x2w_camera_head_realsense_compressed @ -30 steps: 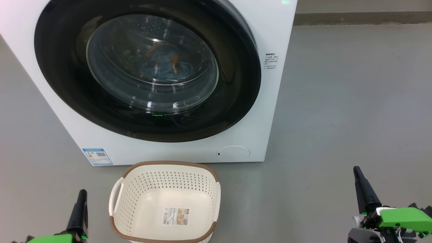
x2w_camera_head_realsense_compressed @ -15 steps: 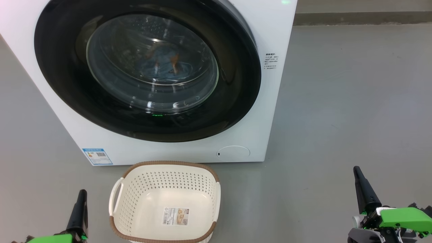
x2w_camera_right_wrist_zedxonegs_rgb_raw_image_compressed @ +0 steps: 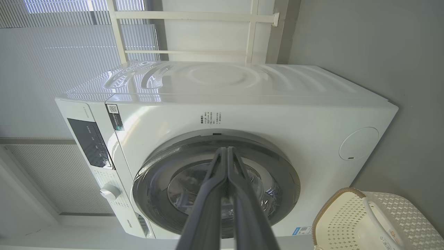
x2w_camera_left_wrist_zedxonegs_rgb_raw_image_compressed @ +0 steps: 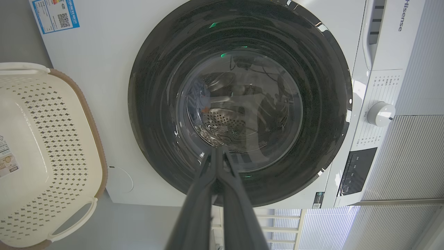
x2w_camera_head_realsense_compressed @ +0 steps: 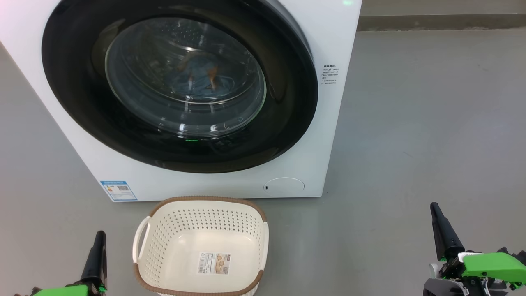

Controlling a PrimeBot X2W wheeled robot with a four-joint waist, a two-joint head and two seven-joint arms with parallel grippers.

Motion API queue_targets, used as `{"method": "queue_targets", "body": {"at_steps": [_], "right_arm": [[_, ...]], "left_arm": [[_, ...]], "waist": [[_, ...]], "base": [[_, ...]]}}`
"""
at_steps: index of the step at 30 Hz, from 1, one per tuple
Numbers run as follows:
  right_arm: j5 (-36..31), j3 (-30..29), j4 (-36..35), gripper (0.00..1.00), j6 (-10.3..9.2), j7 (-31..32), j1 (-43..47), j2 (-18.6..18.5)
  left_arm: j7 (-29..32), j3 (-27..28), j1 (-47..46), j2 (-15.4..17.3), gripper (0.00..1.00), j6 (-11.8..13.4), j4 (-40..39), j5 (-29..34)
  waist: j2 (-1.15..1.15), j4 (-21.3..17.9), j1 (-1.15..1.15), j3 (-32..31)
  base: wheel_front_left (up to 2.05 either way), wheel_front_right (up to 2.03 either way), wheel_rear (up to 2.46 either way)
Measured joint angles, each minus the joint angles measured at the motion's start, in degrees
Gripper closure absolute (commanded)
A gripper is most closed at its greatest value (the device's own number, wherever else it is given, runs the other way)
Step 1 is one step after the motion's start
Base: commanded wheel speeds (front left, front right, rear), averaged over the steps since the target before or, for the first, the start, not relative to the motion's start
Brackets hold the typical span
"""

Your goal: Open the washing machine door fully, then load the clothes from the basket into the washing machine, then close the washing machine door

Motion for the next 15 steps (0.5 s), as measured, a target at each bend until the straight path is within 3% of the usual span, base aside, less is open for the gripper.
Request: {"method": "queue_targets", "body": {"at_steps": [15], "right_arm": [[0.0,0.0,0.0,1.0,0.0,0.0,0.0,0.0]], "left_arm": [[0.0,0.0,0.0,0.0,1.0,0.0,0.0,0.0]], "waist": [[0.0,0.0,0.0,0.0]], "base": [[0.0,0.0,0.0]]}}
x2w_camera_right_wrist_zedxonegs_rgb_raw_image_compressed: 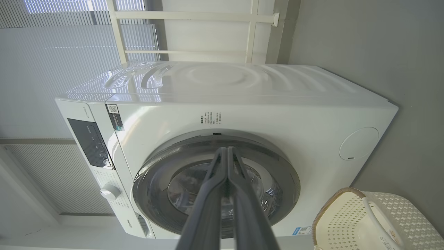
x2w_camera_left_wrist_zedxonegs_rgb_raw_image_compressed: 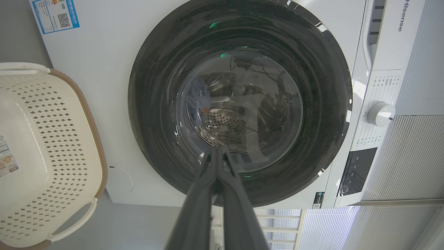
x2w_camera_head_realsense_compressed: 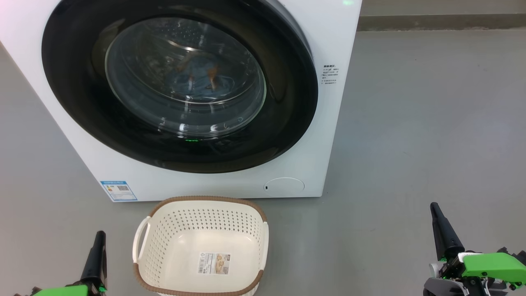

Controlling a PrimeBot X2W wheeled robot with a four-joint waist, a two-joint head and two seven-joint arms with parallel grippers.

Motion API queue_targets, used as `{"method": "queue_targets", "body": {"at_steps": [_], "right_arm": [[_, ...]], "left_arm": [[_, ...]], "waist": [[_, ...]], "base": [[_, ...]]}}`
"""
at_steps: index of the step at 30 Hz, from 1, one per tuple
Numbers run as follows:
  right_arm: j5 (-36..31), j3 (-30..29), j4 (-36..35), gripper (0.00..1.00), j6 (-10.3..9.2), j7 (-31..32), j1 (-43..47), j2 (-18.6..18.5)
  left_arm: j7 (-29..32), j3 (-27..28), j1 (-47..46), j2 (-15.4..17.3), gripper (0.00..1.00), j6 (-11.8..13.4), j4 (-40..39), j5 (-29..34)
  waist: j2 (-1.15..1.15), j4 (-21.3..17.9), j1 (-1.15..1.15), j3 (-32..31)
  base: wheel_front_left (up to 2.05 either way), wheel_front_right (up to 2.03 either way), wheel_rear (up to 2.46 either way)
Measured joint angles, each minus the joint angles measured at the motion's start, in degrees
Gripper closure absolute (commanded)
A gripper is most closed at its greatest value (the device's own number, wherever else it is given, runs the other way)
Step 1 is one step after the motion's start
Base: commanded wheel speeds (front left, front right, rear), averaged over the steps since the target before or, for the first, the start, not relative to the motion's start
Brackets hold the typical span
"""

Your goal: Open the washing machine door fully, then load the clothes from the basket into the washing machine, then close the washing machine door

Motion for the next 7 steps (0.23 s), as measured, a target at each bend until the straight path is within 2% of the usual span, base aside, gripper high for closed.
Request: {"method": "queue_targets", "body": {"at_steps": [7], "right_arm": [[0.0,0.0,0.0,1.0,0.0,0.0,0.0,0.0]], "left_arm": [[0.0,0.0,0.0,0.0,1.0,0.0,0.0,0.0]], "waist": [[0.0,0.0,0.0,0.0]], "base": [[0.0,0.0,0.0]]}}
